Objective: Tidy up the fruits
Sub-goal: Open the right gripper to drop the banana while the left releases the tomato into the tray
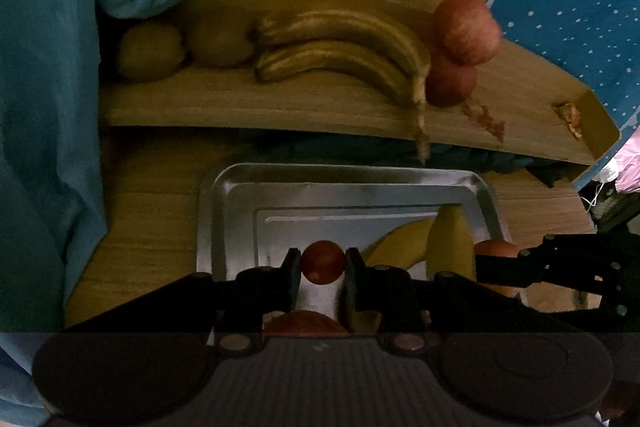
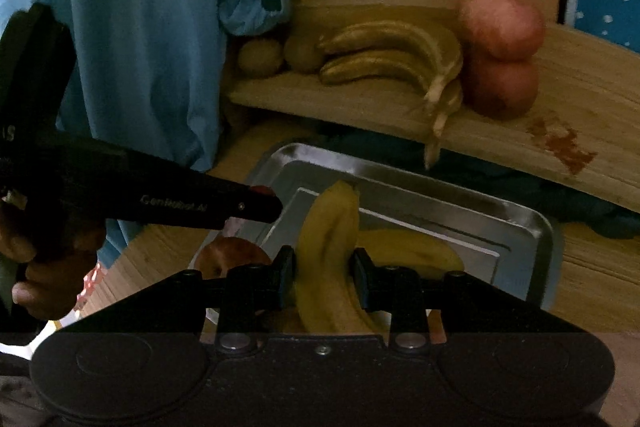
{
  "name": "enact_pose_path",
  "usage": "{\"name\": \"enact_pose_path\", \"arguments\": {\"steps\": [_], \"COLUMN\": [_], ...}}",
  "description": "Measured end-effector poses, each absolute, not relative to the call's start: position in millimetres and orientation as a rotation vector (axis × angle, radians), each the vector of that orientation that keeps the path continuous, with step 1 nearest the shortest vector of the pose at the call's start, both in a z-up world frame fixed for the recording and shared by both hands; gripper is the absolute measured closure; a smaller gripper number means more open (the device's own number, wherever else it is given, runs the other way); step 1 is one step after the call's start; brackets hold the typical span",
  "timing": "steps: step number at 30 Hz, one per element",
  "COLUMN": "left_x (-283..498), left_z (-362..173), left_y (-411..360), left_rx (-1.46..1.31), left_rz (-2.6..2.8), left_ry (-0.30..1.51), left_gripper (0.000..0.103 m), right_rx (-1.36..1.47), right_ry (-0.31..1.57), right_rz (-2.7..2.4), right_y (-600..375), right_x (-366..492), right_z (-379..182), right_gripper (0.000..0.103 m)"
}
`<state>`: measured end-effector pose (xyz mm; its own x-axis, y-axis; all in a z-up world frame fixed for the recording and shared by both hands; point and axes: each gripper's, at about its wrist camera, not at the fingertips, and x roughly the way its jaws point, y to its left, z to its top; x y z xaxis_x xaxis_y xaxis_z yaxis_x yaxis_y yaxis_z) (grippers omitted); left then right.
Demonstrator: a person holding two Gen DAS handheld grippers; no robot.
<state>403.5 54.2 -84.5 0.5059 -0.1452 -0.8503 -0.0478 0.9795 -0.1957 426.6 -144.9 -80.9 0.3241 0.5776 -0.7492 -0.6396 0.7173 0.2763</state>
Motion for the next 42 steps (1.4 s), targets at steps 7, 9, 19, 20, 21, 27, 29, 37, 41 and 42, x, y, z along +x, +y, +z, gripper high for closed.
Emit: {"name": "enact_pose_path", "arguments": {"steps": [7, 9, 19, 20, 21, 27, 29, 37, 41, 42], "left_x": [410, 412, 417, 418, 418, 416, 415, 402, 393, 390], "left_z": [-98, -100, -109, -110, -111, -110, -108, -89, -79, -77], "left_y": [59, 59, 59, 57, 57, 56, 57, 55, 57, 57], "left_rx": [-0.217, -0.219, -0.217, -0.214, -0.211, -0.209, -0.206, -0.185, -0.178, -0.178], "left_rz": [-0.033, -0.029, -0.029, -0.031, -0.033, -0.026, -0.019, -0.01, 0.0, 0.005], "left_ry": [1.082, 1.092, 1.121, 1.125, 1.126, 1.123, 1.11, 1.044, 1.017, 1.011], "left_gripper": [0.077, 0.077, 0.076, 0.076, 0.076, 0.05, 0.041, 0.013, 0.007, 0.005], "right_rx": [-0.093, -0.103, -0.143, -0.146, -0.148, -0.157, -0.159, -0.169, -0.161, -0.158], "right_ry": [0.98, 0.987, 1.003, 1.002, 1.001, 0.977, 0.962, 0.881, 0.845, 0.836], "right_rz": [0.815, 0.816, 0.793, 0.788, 0.784, 0.743, 0.727, 0.663, 0.623, 0.609], "right_y": [-136, -133, -127, -127, -126, -129, -131, -141, -147, -148], "right_x": [432, 433, 431, 431, 430, 427, 425, 406, 394, 390], "right_z": [-94, -98, -108, -108, -108, -105, -101, -81, -71, -69], "right_gripper": [0.069, 0.069, 0.064, 0.063, 0.061, 0.043, 0.034, 0.012, 0.003, 0.002]}}
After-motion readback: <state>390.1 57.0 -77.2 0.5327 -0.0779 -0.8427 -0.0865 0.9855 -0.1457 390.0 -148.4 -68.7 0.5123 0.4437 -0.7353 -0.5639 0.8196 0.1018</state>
